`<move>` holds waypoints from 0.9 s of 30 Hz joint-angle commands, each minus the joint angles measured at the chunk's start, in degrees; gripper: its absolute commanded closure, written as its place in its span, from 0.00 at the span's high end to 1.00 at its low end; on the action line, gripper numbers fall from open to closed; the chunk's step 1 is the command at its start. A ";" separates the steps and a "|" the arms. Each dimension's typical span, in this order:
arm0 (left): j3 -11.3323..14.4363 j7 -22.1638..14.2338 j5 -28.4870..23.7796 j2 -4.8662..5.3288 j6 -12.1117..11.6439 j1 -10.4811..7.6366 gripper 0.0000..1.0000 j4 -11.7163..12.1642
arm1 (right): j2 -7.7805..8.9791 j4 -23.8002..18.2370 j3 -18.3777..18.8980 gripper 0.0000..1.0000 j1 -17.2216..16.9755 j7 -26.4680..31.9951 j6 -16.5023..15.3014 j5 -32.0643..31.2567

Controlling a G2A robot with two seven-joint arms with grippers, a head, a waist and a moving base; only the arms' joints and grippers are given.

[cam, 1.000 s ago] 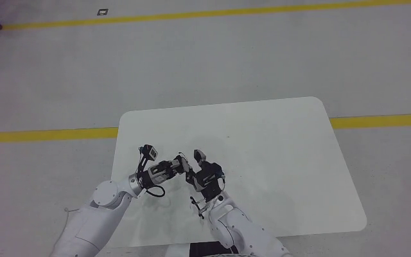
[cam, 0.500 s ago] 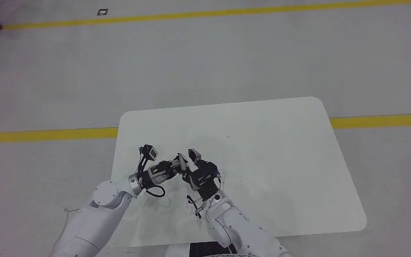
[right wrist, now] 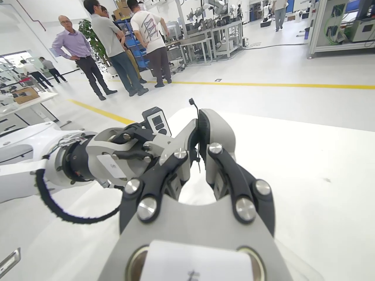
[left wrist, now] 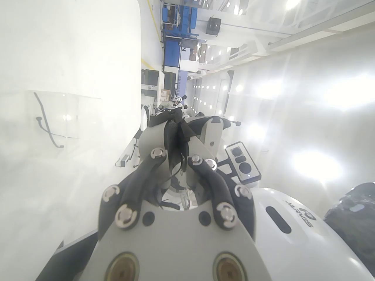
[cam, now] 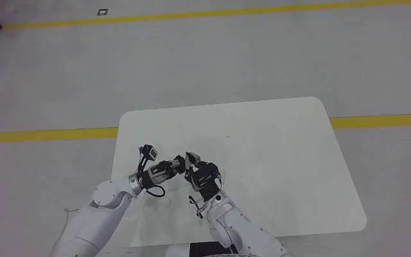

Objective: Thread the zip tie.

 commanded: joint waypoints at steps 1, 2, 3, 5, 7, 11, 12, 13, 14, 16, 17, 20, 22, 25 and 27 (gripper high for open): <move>0.00 0.00 0.00 0.00 0.00 0.00 0.00 0.00 | 0.06 0.01 0.20 0.00 -0.26 0.08 -0.14 -0.14; 0.00 0.00 0.00 0.00 0.00 0.00 0.00 0.00 | 0.08 0.03 0.28 0.00 -0.37 0.08 -0.22 -0.20; 0.00 0.00 0.00 0.00 0.00 0.00 0.00 0.00 | 0.10 0.04 0.38 0.00 -0.50 0.06 -0.32 -0.24; 0.00 0.00 0.00 0.00 0.00 0.00 0.00 0.00 | 0.12 0.04 0.51 0.00 -0.64 0.03 -0.45 -0.26; 0.00 0.00 0.00 0.00 0.00 0.00 0.00 0.00 | 0.16 0.04 0.61 0.00 -0.77 0.09 -0.76 -0.24; 0.00 0.00 0.00 0.00 0.00 0.00 0.00 0.00 | 0.29 -0.34 0.89 0.48 -1.13 -0.16 -1.28 -0.15; 0.00 0.00 0.00 0.00 0.00 0.00 0.00 0.00 | 0.36 -0.54 1.10 1.00 -1.35 -0.37 -1.27 -0.04; 0.00 0.00 0.00 0.00 0.00 0.00 0.00 0.00 | 0.48 -0.83 1.33 1.00 -1.68 -0.51 -1.52 -0.11; 0.00 0.00 0.00 0.00 0.00 0.00 0.00 0.00 | 0.62 -1.14 1.53 1.00 -1.99 -0.69 -1.95 -0.22; 0.00 0.00 0.00 0.00 0.00 0.00 0.00 0.00 | 0.97 -1.94 2.22 1.00 -2.91 -1.15 -2.96 -0.18; 0.00 0.00 0.00 0.00 0.00 0.00 0.00 0.00 | 1.26 -2.62 2.83 1.00 -3.69 -1.61 -3.82 -0.10; 0.00 0.00 0.00 0.00 0.00 0.00 0.00 0.00 | 2.18 -4.15 4.66 1.00 -5.87 -1.40 -7.76 0.52; 0.00 0.00 0.00 0.00 0.00 0.00 0.00 0.00 | 2.57 -5.22 5.28 1.00 -6.69 0.10 -9.22 0.16; 0.00 0.00 0.00 0.00 0.00 0.00 0.00 0.00 | 2.57 -5.22 5.28 1.00 -6.69 0.10 -9.22 0.16; 0.00 0.00 0.00 0.00 0.00 0.00 0.00 0.00 | 2.57 -5.22 5.28 1.00 -6.69 0.10 -9.22 0.16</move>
